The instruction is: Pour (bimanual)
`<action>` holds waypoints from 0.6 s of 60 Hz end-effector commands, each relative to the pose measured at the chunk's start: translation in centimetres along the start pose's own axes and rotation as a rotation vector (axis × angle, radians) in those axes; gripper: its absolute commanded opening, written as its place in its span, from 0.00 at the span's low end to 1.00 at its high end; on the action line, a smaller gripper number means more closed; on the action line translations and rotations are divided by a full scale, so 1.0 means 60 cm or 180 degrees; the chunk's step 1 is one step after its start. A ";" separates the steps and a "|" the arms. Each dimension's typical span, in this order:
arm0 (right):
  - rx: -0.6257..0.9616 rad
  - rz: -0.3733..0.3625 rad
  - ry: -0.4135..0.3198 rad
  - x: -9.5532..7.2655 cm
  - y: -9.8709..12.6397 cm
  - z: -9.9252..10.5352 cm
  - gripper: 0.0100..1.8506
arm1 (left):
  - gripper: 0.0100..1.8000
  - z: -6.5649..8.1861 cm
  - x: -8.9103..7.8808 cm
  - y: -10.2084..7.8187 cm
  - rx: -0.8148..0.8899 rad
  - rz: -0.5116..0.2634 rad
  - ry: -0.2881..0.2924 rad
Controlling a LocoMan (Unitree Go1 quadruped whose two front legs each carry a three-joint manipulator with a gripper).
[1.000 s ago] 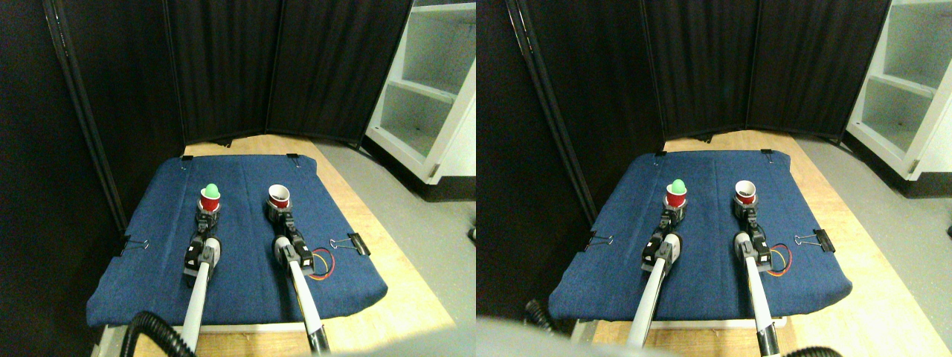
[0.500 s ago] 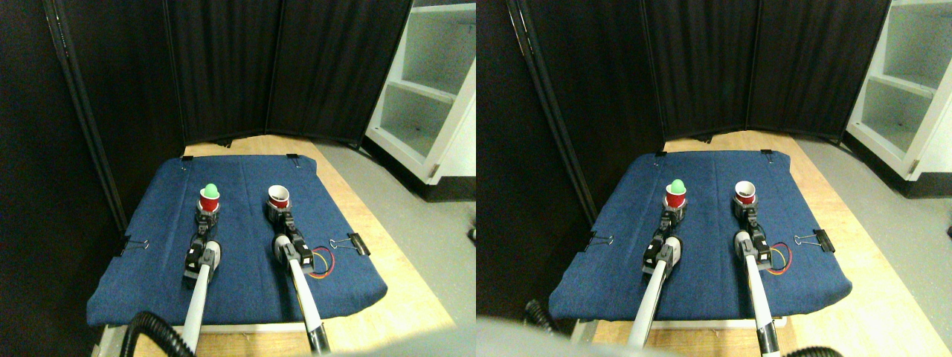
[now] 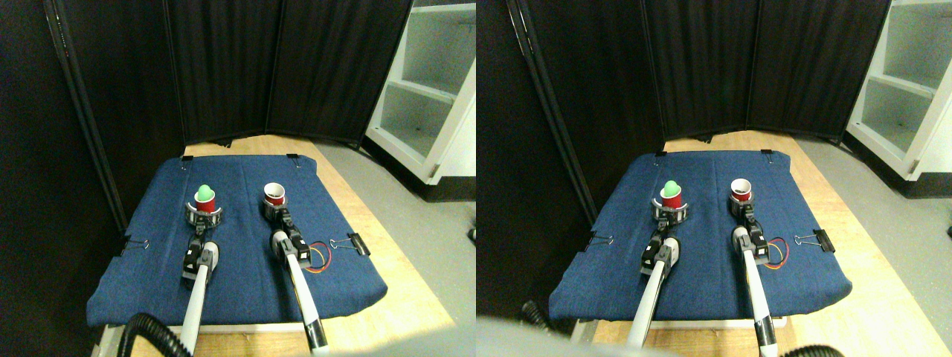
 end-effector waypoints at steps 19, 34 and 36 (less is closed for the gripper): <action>0.0062 -0.0023 0.0108 0.004 -0.001 0.012 0.70 | 0.69 -0.010 -0.007 0.014 0.0052 0.0208 0.0183; 0.0181 0.0026 0.0257 -0.005 0.003 0.017 0.91 | 0.71 -0.013 -0.012 0.005 -0.0047 0.0185 0.0281; 0.0190 0.0071 0.0262 -0.008 0.006 0.017 0.91 | 0.72 -0.013 -0.015 0.001 -0.0083 0.0166 0.0320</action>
